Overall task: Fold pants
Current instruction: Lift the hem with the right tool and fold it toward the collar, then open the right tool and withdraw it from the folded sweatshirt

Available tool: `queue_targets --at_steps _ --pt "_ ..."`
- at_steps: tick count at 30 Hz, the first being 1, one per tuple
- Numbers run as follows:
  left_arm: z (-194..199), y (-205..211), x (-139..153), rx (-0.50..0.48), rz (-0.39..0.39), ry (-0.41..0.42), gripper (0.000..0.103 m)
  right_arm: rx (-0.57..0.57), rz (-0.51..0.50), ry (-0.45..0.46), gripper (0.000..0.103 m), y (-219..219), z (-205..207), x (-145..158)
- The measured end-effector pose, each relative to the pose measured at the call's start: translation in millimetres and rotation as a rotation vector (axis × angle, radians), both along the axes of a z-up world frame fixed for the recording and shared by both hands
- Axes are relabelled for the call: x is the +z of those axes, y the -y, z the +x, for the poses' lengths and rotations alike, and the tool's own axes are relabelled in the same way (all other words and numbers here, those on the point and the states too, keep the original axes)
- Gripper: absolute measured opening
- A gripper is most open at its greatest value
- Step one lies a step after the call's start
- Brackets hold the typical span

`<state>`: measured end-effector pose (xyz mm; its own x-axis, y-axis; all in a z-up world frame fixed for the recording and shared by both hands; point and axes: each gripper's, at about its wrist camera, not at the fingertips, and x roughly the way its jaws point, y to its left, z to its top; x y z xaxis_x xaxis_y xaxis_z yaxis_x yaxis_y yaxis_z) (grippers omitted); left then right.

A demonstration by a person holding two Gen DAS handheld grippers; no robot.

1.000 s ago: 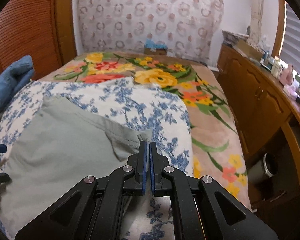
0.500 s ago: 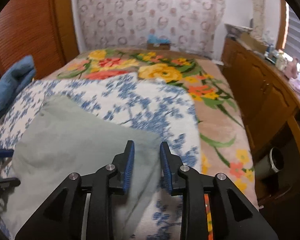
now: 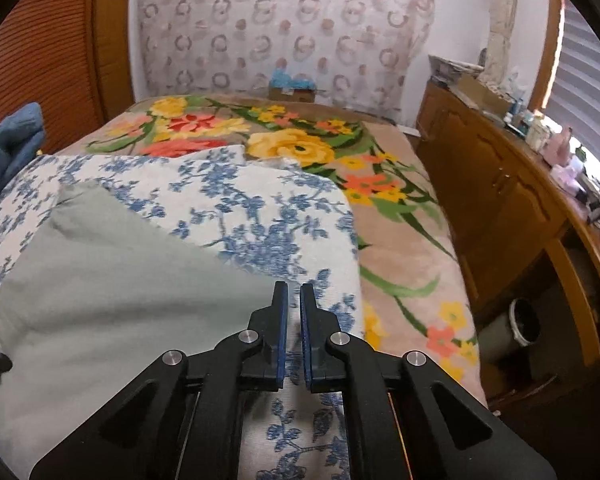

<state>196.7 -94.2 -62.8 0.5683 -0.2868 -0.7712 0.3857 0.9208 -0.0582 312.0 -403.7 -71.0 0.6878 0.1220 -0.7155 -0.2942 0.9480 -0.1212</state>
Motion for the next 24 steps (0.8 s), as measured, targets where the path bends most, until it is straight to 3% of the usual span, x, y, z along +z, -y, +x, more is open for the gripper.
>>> queue_targets --at_steps 5,7,11,24 --pt "3.0 -2.0 0.1 0.006 0.002 -0.001 0.068 0.007 0.062 -0.006 0.027 6.7 -17.2 9.4" --pt "3.5 -2.4 -1.1 0.017 0.008 -0.002 0.074 0.015 0.061 0.003 0.031 4.2 -31.7 12.8" --pt "5.9 -6.6 -2.7 0.025 0.011 -0.003 0.075 0.054 0.078 -0.008 0.037 -3.5 -74.8 14.7" --pt "4.2 -7.3 -2.5 0.014 0.008 -0.008 0.076 0.075 0.09 -0.036 0.04 -15.3 -165.1 0.7"
